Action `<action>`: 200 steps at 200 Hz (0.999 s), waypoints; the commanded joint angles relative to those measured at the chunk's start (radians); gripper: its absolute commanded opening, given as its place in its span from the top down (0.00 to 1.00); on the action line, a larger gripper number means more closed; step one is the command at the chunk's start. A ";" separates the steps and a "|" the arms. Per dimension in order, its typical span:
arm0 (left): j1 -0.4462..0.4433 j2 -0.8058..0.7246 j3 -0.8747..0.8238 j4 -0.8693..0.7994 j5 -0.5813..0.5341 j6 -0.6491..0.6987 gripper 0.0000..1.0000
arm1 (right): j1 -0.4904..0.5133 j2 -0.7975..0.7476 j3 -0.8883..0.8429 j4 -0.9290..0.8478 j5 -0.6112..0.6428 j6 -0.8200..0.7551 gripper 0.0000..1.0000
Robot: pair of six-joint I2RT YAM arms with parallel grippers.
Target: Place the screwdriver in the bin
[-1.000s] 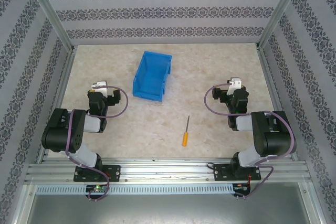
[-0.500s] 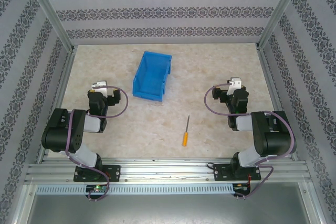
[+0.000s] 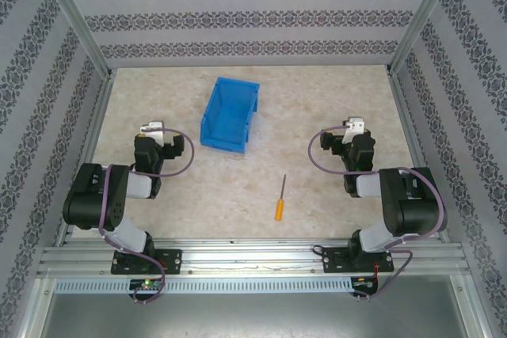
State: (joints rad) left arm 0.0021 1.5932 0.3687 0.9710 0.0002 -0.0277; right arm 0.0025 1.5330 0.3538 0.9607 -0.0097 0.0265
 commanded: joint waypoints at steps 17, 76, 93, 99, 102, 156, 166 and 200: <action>0.012 -0.002 0.019 -0.028 0.041 0.023 0.01 | -0.001 0.007 0.016 0.016 -0.017 0.009 0.02; 0.012 -0.004 0.026 -0.040 0.062 0.029 0.01 | -0.002 0.006 0.016 0.016 -0.010 0.013 0.02; 0.012 -0.004 0.026 -0.041 0.066 0.031 0.01 | -0.002 0.006 0.020 0.010 -0.003 0.014 0.02; 0.012 -0.004 0.026 -0.041 0.068 0.031 0.01 | -0.002 0.006 0.020 0.007 -0.004 0.015 0.02; 0.012 -0.003 0.026 -0.040 0.071 0.031 0.01 | -0.002 0.006 0.020 0.009 -0.004 0.015 0.02; 0.012 -0.185 0.175 -0.446 0.105 0.053 0.01 | 0.005 -0.105 0.045 -0.133 0.136 0.046 0.02; 0.012 -0.220 0.202 -0.514 0.113 0.066 0.01 | 0.007 -0.147 0.066 -0.204 0.176 0.057 0.02; 0.012 -0.331 0.358 -0.884 0.085 0.111 0.01 | 0.037 -0.325 0.287 -0.828 0.314 0.248 0.02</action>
State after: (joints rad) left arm 0.0021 1.3293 0.6308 0.4248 0.0902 0.0299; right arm 0.0185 1.3174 0.4633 0.6075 0.1719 0.1047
